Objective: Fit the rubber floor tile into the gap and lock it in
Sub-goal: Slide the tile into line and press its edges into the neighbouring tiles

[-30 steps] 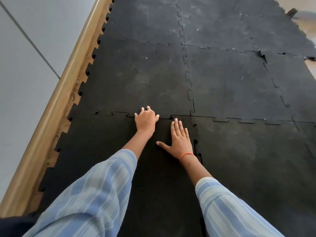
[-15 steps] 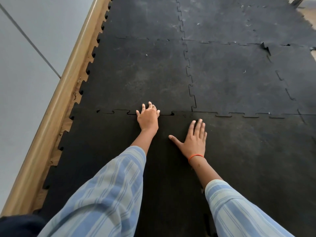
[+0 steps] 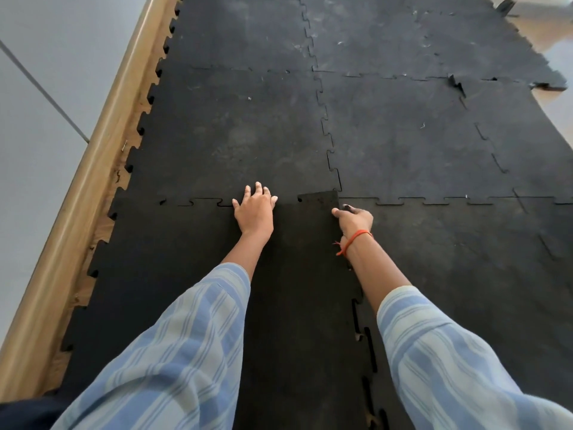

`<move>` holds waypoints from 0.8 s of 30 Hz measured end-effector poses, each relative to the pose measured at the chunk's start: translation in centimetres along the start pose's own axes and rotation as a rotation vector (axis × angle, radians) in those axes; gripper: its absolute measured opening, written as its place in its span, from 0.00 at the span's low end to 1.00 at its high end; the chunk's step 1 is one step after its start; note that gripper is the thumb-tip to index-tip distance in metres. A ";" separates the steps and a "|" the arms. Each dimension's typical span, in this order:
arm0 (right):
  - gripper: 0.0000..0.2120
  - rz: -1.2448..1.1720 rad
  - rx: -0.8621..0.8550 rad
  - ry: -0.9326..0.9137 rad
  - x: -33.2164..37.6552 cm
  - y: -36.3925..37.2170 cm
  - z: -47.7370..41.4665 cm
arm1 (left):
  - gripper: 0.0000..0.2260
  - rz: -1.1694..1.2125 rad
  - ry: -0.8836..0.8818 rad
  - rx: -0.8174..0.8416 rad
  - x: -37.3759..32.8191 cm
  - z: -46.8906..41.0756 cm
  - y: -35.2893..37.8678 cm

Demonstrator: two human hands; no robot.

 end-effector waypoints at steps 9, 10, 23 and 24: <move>0.14 -0.008 -0.044 -0.006 -1.4 0.6 -1.0 | 0.20 -0.001 -0.002 -0.053 -0.2 0.3 0.6; 0.14 -0.014 -0.048 0.001 -1.4 0.6 -1.2 | 0.20 -0.005 0.000 -0.050 -0.3 0.2 0.6; 0.12 -0.070 -0.056 -0.063 -1.1 0.4 -1.4 | 0.20 0.008 -0.003 -0.048 -0.9 -0.2 1.2; 0.14 0.029 -0.093 -0.128 -1.2 0.1 -1.3 | 0.21 0.007 0.013 -0.049 -0.9 0.0 1.3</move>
Point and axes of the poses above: each hand's wrist, its own z-axis away from the middle knuckle, its own y-axis out of the palm, x = y × z, the point moved 5 cm from there along -z, towards the middle knuckle, and after that the axes turned 10 degrees about -x, right-handed, at the moved point
